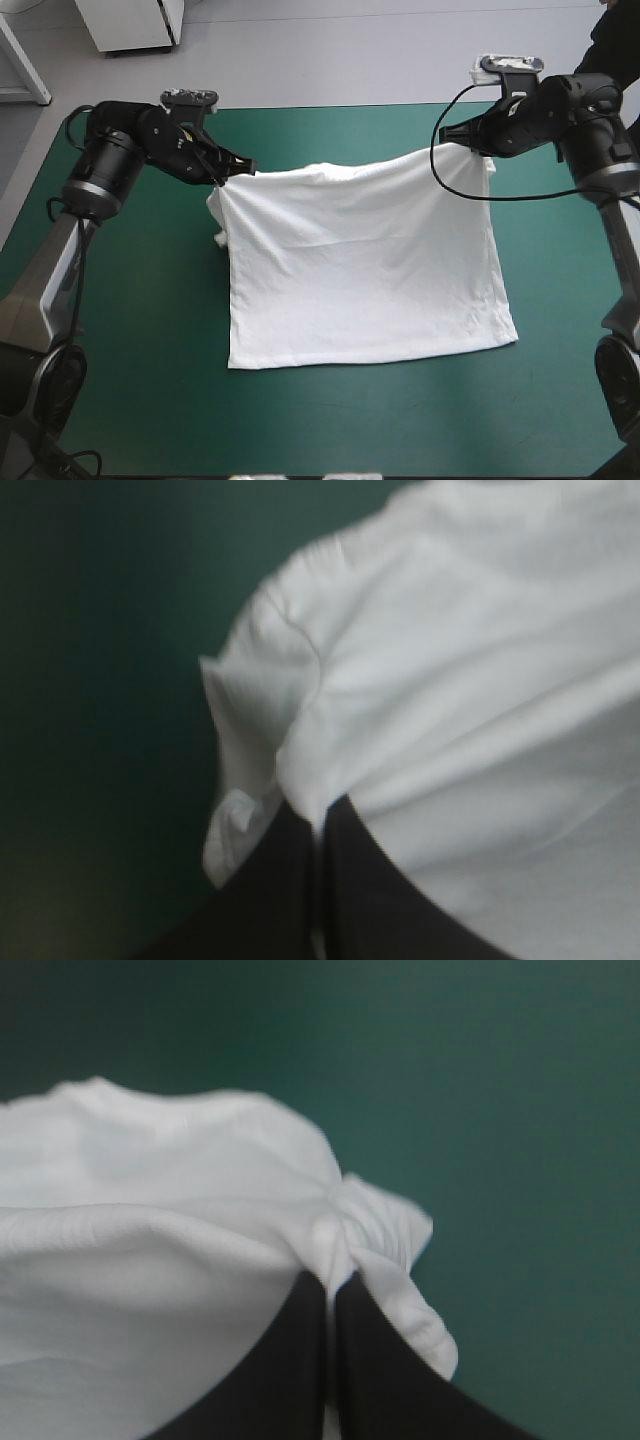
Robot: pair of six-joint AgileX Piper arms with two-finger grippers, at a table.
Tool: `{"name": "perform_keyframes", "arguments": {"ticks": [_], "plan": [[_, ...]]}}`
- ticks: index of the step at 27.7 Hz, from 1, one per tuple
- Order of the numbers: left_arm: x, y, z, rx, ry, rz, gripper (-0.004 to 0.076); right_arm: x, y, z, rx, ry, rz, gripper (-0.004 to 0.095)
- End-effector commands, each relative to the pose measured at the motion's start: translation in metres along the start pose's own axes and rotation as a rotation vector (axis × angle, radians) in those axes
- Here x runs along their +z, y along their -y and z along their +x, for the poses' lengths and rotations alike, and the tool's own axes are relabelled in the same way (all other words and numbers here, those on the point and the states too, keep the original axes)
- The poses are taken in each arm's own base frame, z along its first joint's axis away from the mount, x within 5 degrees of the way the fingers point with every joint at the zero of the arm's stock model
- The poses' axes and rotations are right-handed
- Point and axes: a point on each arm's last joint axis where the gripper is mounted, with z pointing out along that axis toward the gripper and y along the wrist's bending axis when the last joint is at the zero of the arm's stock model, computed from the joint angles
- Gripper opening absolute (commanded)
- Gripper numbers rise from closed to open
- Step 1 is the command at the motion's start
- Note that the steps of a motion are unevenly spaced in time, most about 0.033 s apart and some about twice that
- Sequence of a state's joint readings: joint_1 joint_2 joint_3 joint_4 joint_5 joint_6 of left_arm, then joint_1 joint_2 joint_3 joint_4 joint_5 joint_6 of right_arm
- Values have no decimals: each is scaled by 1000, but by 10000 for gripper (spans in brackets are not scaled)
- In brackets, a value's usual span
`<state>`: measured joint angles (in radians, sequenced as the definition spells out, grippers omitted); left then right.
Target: Fold the cloth
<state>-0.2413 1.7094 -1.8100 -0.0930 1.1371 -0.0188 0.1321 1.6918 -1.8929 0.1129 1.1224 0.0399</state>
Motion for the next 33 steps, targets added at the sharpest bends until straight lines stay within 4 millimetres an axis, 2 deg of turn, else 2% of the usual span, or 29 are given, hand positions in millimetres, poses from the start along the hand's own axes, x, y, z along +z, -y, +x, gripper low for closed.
{"name": "perform_keyframes", "arguments": {"ticks": [1, 5, 7, 12, 16, 20, 26, 33], "plan": [[-87, 11, -17, 25, 275, 34, -10, -83, -9, -12, -41, 232, -11, -17], [-166, 18, -25, 50, 504, 49, -10, -148, -15, -8, -58, 389, -25, -17], [-188, 20, -24, 60, 563, 52, -10, -166, -17, -4, -62, 429, -29, -17], [-216, 23, -23, 75, 639, 56, -10, -195, -19, 3, -73, 494, -33, -17], [-216, 23, -23, 74, 649, 64, -10, -198, -19, 4, -74, 505, -30, -17], [-207, 22, -32, 72, 673, 56, -10, -184, -17, -7, -75, 539, -15, -17], [-179, 20, -62, 63, 803, 47, -10, -138, -8, -39, -89, 632, 62, -17], [-132, 14, -95, 70, 923, 3, -10, -86, -3, -69, -110, 758, 87, -17]]}}
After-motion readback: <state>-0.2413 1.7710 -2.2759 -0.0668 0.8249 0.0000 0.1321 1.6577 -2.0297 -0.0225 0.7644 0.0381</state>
